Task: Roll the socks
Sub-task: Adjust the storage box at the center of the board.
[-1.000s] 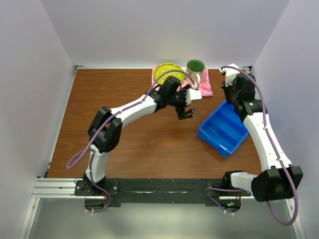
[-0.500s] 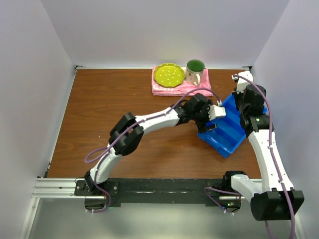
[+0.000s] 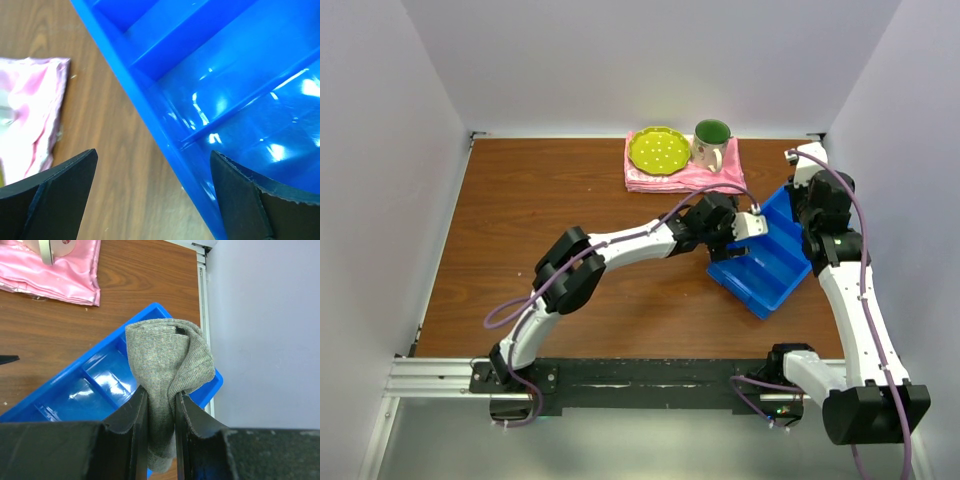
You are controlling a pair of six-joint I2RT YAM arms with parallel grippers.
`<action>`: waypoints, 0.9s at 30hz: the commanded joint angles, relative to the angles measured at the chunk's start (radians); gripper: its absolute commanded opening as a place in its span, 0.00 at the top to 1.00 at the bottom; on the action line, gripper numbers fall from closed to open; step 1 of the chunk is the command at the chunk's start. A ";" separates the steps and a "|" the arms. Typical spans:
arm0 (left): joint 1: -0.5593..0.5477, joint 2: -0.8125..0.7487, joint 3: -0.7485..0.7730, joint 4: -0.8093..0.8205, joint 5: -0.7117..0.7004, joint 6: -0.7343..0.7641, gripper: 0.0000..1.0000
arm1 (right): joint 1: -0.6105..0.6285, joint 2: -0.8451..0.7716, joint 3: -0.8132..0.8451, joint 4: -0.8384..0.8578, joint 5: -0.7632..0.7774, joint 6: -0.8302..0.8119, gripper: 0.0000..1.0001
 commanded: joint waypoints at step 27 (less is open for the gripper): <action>0.296 -0.226 -0.165 -0.032 -0.166 0.235 0.00 | -0.005 -0.026 0.012 -0.004 -0.093 0.030 1.00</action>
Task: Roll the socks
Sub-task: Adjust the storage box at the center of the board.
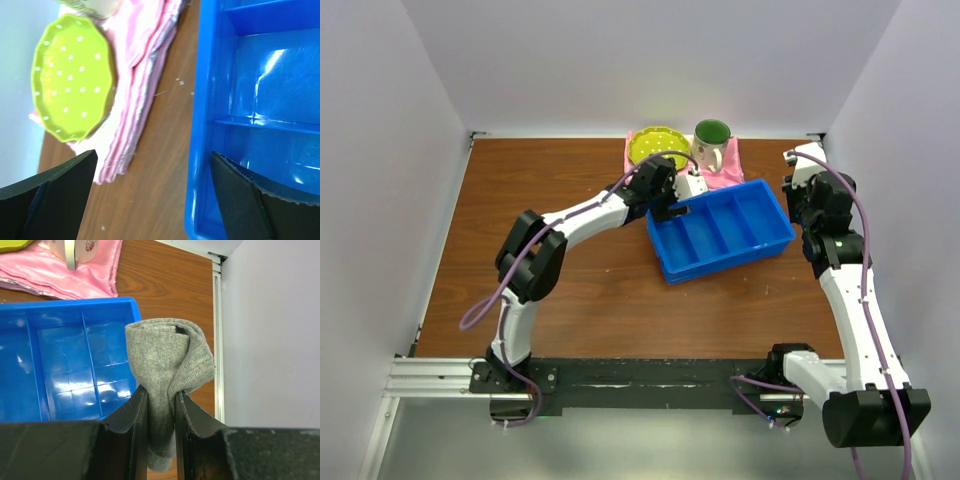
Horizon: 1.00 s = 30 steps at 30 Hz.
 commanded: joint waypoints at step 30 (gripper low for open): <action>-0.136 -0.296 -0.217 -0.249 0.548 -0.026 0.00 | -0.003 -0.030 -0.009 0.001 -0.057 0.036 1.00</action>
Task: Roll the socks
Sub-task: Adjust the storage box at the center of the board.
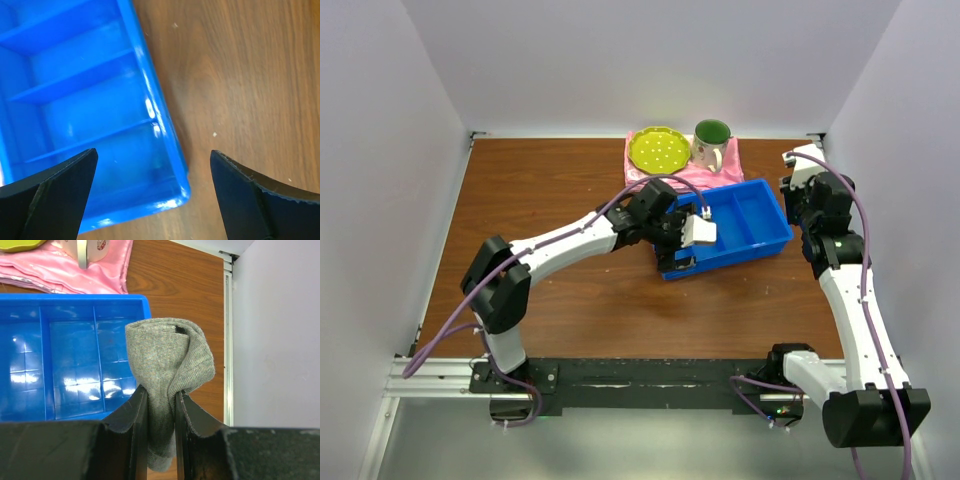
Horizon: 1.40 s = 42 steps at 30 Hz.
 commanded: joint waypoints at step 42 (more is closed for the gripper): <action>0.154 -0.020 -0.172 -0.056 -0.180 0.188 0.00 | 0.037 0.469 0.178 -0.051 -0.300 0.280 1.00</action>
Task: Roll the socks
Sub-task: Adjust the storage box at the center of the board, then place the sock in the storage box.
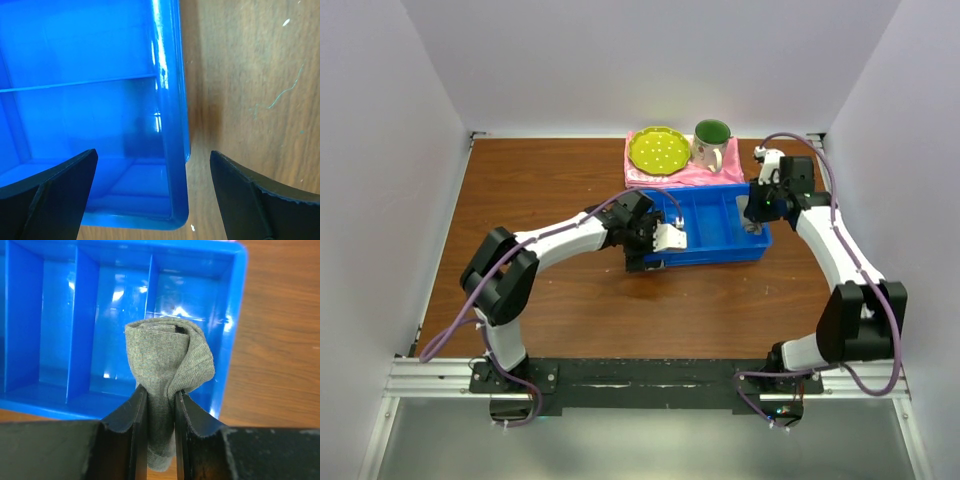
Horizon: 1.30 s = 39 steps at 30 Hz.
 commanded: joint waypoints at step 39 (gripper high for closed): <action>0.103 -0.362 -0.072 0.066 0.118 -0.090 0.00 | 0.273 0.387 0.236 0.075 0.110 0.151 1.00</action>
